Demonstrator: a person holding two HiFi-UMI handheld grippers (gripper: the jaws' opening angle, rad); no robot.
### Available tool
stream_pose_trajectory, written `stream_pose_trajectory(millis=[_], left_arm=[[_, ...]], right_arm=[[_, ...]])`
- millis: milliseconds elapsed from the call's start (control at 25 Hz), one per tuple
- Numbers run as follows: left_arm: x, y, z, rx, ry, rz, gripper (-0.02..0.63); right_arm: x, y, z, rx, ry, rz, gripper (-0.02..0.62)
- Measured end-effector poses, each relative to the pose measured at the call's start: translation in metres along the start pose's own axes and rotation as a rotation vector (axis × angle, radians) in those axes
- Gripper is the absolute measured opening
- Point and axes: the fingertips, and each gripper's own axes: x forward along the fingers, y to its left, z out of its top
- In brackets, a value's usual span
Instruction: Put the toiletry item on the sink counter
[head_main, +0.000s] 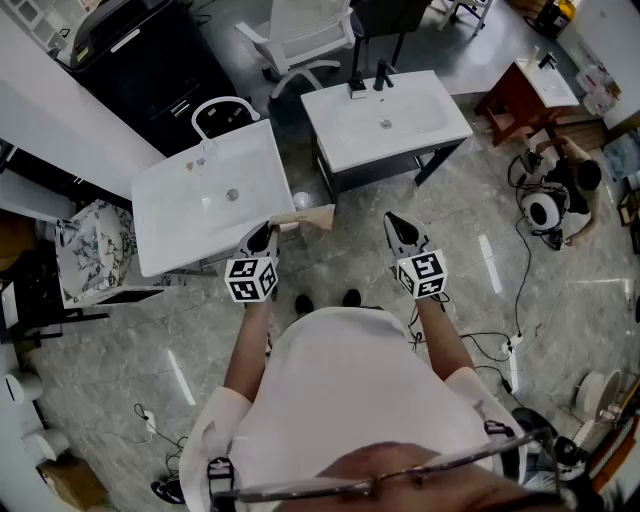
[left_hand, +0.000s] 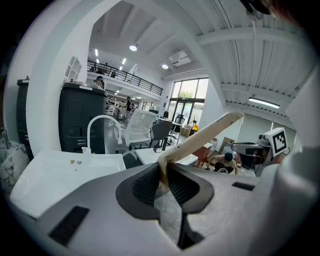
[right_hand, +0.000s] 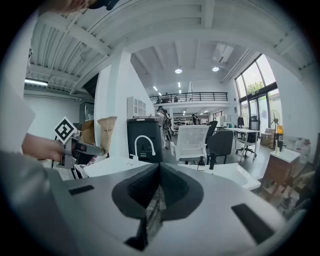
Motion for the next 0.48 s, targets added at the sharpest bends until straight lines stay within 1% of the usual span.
stream_pose_trajectory(millis=[480], left_arm=[[0.0019,0.0004,0.0,-0.001,0.0,0.003,0.05]], right_arm=[[0.0032,-0.0033,0.0004,0.005,-0.003,0.001,0.006]])
